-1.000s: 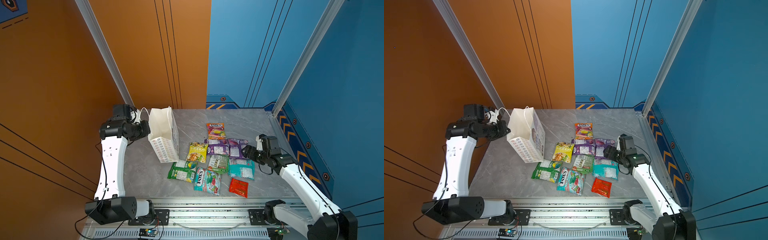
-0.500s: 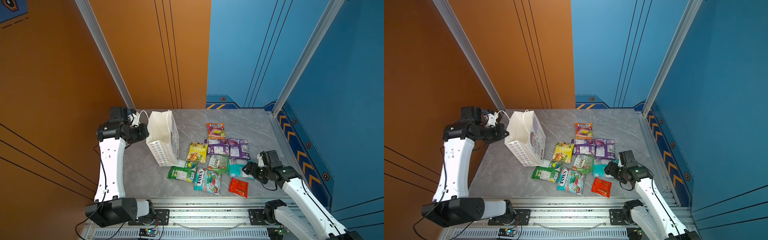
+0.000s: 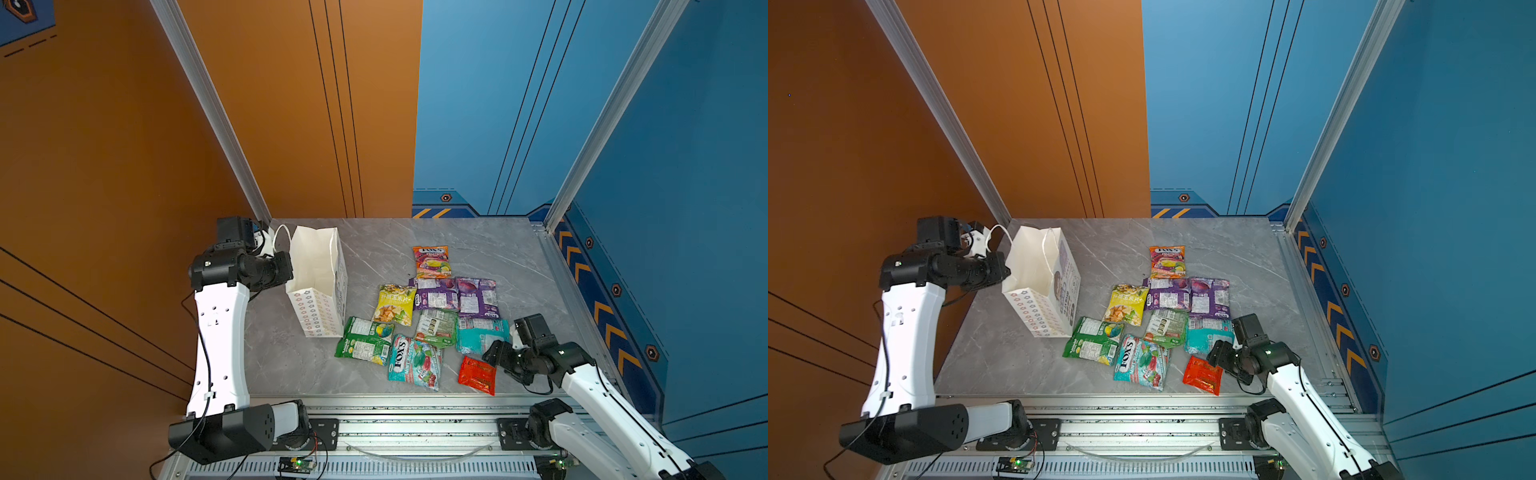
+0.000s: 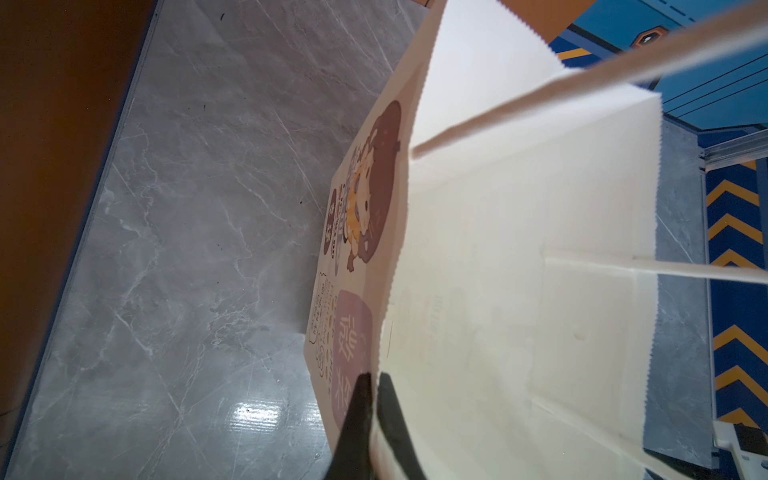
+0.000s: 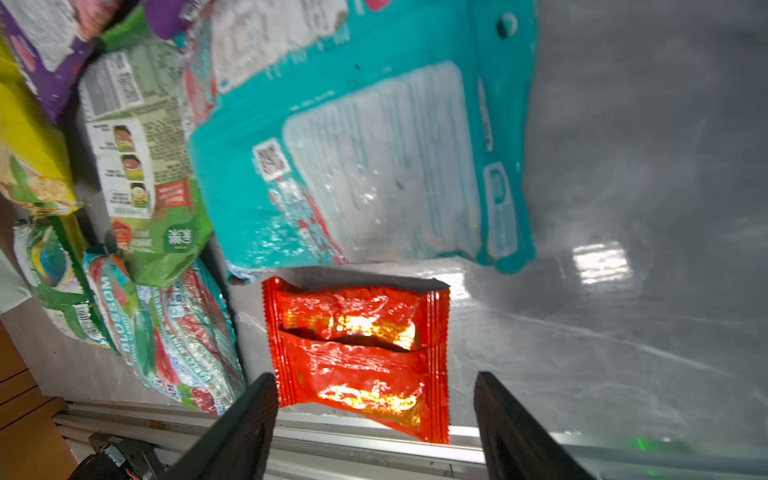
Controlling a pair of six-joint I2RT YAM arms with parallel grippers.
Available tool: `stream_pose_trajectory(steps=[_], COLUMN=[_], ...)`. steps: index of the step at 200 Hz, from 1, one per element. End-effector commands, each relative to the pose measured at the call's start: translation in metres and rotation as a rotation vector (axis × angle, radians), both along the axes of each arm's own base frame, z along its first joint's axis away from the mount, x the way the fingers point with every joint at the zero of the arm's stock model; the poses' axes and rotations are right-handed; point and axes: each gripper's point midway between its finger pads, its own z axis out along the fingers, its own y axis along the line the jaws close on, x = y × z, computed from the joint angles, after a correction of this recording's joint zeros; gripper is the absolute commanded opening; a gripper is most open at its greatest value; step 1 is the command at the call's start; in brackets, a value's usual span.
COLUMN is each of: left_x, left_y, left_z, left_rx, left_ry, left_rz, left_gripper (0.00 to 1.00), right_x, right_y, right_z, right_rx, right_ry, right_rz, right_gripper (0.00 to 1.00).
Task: Place the snacks into the paper bag
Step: 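Lower the right gripper onto the small red packet and grasp it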
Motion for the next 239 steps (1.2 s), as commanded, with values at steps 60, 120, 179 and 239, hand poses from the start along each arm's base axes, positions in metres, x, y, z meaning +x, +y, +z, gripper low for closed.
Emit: stream_pose_trajectory(steps=[60,120,179,239], left_x=[0.007,0.007,0.005,0.002], left_y=[-0.006,-0.012,-0.011,-0.007], left_z=[-0.026,-0.034,-0.032,-0.028], left_rx=[-0.002,-0.021,-0.016,-0.009], left_ry=[0.092,0.113,0.109,0.098], left_rz=[-0.033,-0.05,-0.042,-0.003], left_gripper=[0.06,0.06,0.07,0.28], right_x=[-0.011,-0.002,0.012,0.019], right_y=[0.011,0.027,0.052,0.085], right_z=[-0.027,-0.033,-0.022,0.002], right_rx=[0.095,0.196,0.282,0.298], right_ry=[0.045,0.024,-0.035,-0.09], right_rz=[-0.066,-0.109,-0.063,0.124], right_gripper=[0.74,0.74,0.7,0.71])
